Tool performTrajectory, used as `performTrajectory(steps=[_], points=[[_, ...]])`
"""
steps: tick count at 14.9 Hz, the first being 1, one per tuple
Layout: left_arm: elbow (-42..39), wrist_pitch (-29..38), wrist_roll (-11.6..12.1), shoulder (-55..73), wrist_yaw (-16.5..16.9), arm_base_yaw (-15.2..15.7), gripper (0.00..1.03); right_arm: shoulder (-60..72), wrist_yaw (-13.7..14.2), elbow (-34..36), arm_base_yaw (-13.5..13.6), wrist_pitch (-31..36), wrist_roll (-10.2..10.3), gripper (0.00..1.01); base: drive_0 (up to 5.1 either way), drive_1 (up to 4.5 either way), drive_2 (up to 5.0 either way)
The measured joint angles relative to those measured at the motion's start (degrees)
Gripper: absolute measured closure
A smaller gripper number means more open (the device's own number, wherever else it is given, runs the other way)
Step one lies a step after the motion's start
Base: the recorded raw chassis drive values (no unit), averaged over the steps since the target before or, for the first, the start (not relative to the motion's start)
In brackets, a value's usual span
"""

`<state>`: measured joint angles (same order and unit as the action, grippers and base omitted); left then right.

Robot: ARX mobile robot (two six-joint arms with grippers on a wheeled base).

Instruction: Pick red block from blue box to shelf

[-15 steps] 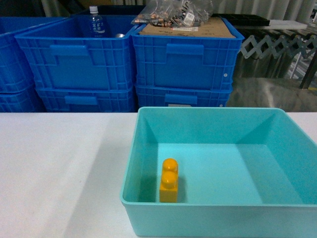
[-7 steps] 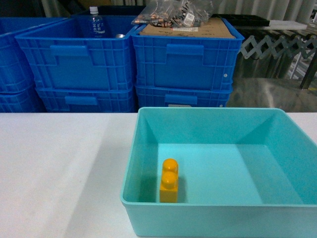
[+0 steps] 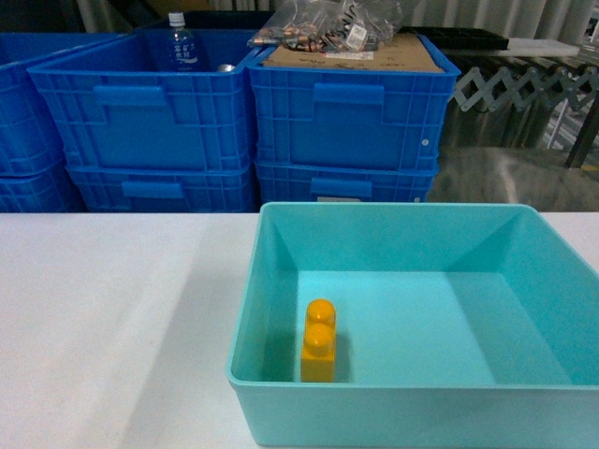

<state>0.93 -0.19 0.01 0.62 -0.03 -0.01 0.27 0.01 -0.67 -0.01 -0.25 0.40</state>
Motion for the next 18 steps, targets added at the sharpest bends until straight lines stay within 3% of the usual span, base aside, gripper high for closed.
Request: performTrajectory(steps=[18], points=[[0.0, -0.02, 0.02, 0.0, 0.0, 0.04, 0.05, 0.0, 0.0, 0.0, 0.0, 0.0, 0.0, 0.72, 0.0, 0.0, 0.0]])
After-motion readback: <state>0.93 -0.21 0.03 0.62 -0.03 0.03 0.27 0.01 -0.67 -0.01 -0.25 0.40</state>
